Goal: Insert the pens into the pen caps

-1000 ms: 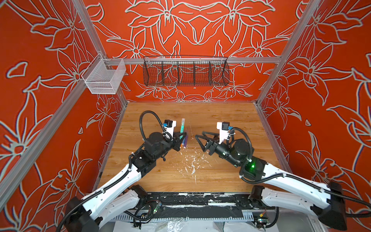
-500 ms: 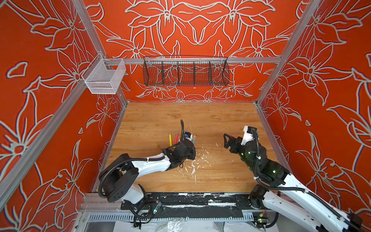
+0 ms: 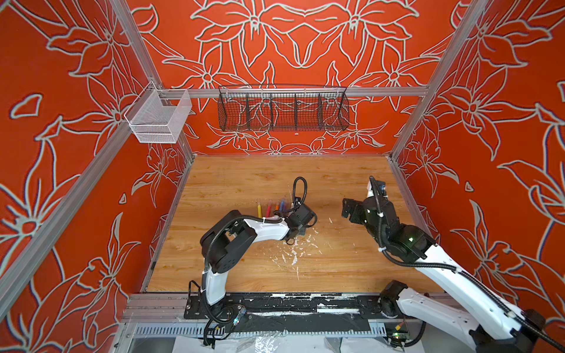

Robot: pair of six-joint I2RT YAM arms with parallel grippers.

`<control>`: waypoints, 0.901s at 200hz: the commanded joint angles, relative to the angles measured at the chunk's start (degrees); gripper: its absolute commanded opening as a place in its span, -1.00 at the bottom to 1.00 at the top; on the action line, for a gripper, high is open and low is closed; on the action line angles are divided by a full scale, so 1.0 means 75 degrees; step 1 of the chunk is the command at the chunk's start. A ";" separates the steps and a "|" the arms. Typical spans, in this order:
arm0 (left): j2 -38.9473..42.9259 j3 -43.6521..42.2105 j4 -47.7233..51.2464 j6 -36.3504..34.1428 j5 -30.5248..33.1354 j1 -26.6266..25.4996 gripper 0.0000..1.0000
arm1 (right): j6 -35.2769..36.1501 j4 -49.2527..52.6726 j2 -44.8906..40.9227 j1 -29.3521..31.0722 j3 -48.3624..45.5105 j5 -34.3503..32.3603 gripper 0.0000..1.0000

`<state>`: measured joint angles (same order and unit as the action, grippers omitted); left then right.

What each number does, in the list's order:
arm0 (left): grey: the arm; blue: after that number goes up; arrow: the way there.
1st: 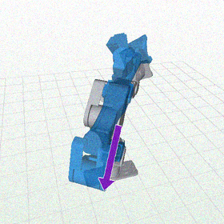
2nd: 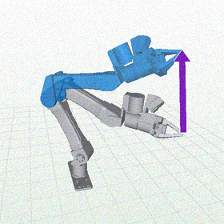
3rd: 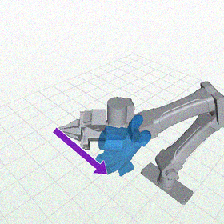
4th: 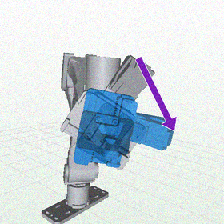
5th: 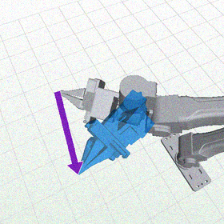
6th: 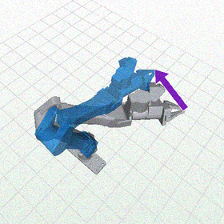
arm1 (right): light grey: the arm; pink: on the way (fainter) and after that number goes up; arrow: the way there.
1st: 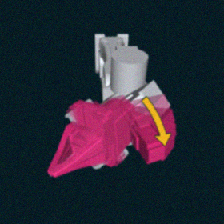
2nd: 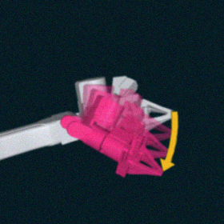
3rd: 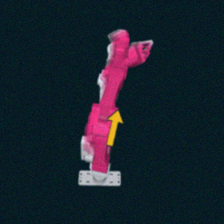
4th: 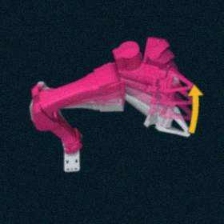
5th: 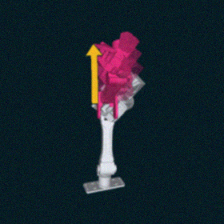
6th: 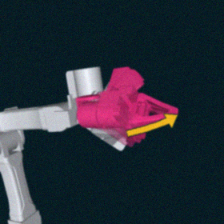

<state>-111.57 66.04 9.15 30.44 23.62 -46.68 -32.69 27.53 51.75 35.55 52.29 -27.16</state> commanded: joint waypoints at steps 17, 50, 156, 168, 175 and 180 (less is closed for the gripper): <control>-0.0692 0.0870 0.1344 -0.0236 0.0536 0.0099 -1.00 | 0.1275 -0.0611 0.0858 -0.0470 0.0286 -0.1541 0.96; -0.0664 0.1191 0.1863 -0.0264 0.1029 0.0118 -0.70 | 0.1241 -0.1543 0.1490 -0.1837 -0.0101 -0.1084 0.96; 0.2227 0.1149 0.2296 -0.1731 0.1997 0.0288 0.88 | 0.2550 -0.6019 0.0949 -0.3066 -0.3596 -0.2394 0.96; 0.2881 0.0909 0.2218 -0.1909 0.2276 0.0506 0.95 | 0.2658 -0.6826 0.1466 -0.3109 -0.3862 -0.2564 0.96; 0.3265 0.0715 0.2109 -0.2006 0.2569 0.0686 0.95 | 0.2906 -0.7605 0.1774 -0.3142 -0.4054 -0.2601 0.96; 0.3538 0.0481 0.1939 -0.2142 0.2886 0.0836 0.95 | 0.3088 -0.7864 0.1844 -0.3116 -0.4074 -0.2632 0.95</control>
<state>-93.47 74.00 25.43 18.57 36.34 -44.49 -16.12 -14.90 60.88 12.64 24.75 -42.44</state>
